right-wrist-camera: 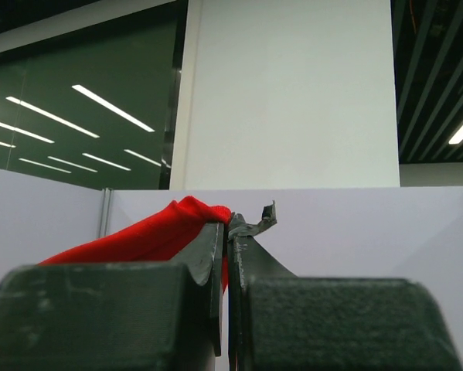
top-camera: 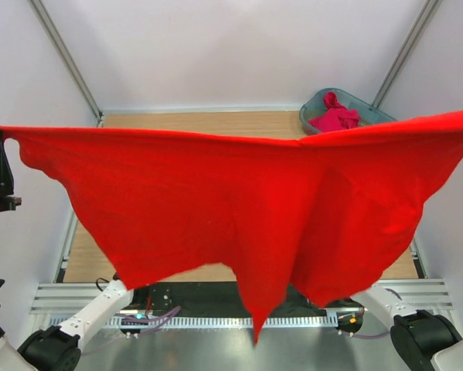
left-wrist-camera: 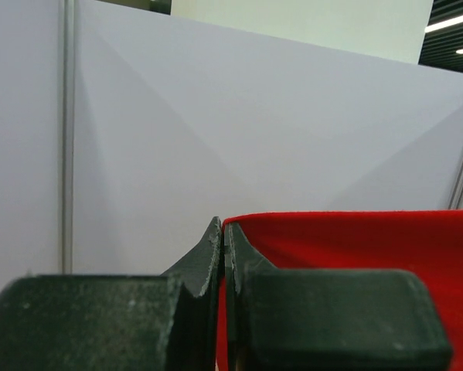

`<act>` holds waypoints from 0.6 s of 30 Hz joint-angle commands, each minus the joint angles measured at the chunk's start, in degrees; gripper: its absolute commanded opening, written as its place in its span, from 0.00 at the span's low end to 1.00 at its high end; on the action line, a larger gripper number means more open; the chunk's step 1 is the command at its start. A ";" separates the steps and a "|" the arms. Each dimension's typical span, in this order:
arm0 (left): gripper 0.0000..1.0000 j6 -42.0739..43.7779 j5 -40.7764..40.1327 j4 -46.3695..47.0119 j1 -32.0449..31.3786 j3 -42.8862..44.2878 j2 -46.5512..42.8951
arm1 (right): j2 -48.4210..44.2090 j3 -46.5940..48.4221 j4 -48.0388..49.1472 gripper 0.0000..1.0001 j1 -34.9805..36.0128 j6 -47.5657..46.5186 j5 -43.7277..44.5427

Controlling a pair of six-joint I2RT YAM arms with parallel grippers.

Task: Fold and stack the t-shirts
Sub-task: Flatten the tshirt out

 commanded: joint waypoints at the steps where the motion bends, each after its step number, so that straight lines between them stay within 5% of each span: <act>1: 0.00 1.04 -5.02 2.03 0.53 -1.46 3.58 | 4.07 -2.78 3.64 0.01 -0.26 -0.72 3.42; 13: 0.00 3.40 -22.15 20.99 0.71 -47.83 4.80 | 5.47 -44.96 19.81 0.01 -0.35 -2.48 4.12; 18: 0.00 2.00 -17.25 33.90 9.83 -57.89 25.53 | 22.57 -59.13 31.59 0.01 -0.35 -4.85 4.30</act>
